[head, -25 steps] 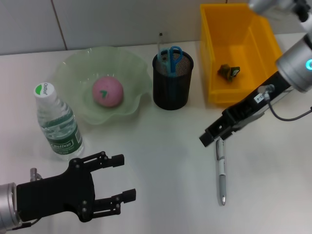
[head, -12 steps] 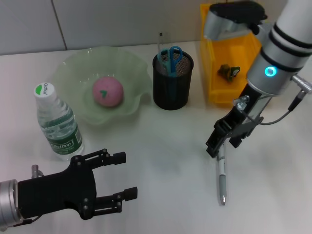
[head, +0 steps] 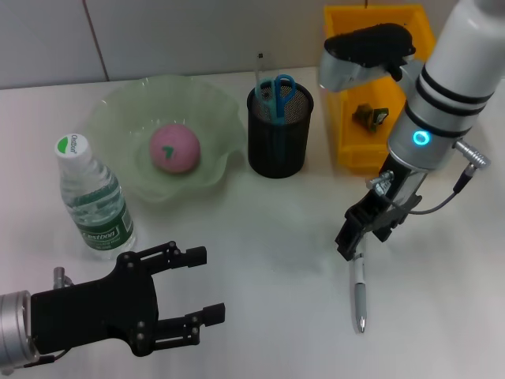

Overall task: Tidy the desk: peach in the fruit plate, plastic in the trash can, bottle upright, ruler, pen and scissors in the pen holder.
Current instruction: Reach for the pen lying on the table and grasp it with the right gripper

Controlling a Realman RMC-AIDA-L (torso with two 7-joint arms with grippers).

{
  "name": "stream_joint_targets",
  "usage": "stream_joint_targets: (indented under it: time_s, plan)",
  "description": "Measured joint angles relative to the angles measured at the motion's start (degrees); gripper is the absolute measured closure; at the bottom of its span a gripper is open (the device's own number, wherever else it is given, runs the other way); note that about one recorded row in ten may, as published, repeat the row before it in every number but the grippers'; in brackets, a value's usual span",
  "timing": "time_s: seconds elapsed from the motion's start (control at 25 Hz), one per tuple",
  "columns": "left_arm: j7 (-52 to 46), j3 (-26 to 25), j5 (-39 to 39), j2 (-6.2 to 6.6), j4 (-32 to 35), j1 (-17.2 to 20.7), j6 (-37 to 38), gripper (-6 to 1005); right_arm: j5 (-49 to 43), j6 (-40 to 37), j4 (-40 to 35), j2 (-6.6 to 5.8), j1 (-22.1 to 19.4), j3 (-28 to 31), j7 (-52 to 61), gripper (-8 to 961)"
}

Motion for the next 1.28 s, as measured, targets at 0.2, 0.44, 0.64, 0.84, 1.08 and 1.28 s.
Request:
stream_joint_targets:
  time_s: [0.2, 0.44, 0.64, 0.84, 1.08, 1.28]
  plan:
    - [-0.04, 0.00, -0.05, 0.00, -0.05, -0.01, 0.06, 210, 0.21, 1.09, 0.33, 0.25, -0.40, -1.77, -0.31, 267]
    - [-0.15, 0.00, -0.09, 0.00, -0.20, 0.12, 0.30, 210, 0.76, 1.64, 1.11, 0.49, -0.89, -2.20, -0.93, 268]
    - [-0.16, 0.00, -0.08, 0.00, -0.20, 0.37, 0.62, 210, 2.61, 2.53, 1.52, 0.52, -1.64, -4.28, -1.69, 268]
    - [-0.01, 0.00, -0.06, 0.00, -0.20, 0.53, 0.61, 210, 3.12, 3.13, 1.45, 0.53, -1.91, -5.06, -1.84, 268]
    - [-0.13, 0.08, -0.06, -0.05, -0.20, 0.46, 0.67, 210, 3.38, 3.26, 1.52, 0.53, -2.03, -6.25, -1.86, 269]
    - [-0.13, 0.09, -0.07, -0.08, -0.20, 0.43, 0.70, 210, 3.43, 3.51, 1.49, 0.54, -2.10, -6.32, -1.87, 269]
